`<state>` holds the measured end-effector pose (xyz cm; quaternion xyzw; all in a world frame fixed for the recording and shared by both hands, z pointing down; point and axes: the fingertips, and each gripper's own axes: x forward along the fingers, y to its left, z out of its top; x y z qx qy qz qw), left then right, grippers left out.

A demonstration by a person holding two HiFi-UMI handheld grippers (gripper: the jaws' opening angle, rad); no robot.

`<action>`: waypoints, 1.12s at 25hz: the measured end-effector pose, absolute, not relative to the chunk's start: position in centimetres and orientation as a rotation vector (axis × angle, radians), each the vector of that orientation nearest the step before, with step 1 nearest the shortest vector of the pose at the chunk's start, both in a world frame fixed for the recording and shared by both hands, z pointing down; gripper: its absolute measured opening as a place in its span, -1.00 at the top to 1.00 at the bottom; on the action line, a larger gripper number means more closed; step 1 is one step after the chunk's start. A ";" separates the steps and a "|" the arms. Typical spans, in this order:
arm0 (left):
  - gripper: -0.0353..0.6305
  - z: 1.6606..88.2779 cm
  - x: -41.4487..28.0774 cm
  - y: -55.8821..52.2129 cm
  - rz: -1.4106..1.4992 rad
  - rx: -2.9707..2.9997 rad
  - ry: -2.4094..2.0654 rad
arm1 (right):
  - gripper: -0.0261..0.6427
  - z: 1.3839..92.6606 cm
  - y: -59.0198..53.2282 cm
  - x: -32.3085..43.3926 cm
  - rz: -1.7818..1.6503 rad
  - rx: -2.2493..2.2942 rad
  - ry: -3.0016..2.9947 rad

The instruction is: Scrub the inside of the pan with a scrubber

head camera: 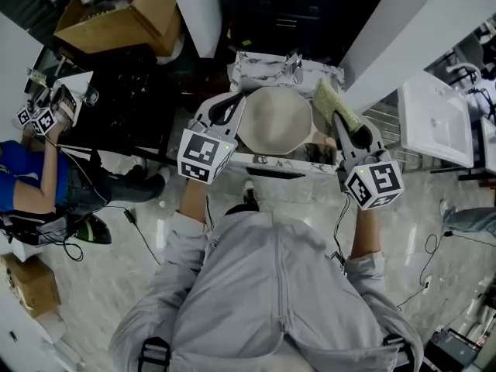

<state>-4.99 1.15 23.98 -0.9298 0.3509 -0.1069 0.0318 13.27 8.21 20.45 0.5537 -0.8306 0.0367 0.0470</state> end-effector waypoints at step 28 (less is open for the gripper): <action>0.82 31.9 -5.4 -9.3 -0.496 -2.925 1.236 | 0.65 34.4 -6.9 6.3 0.262 1.491 -2.383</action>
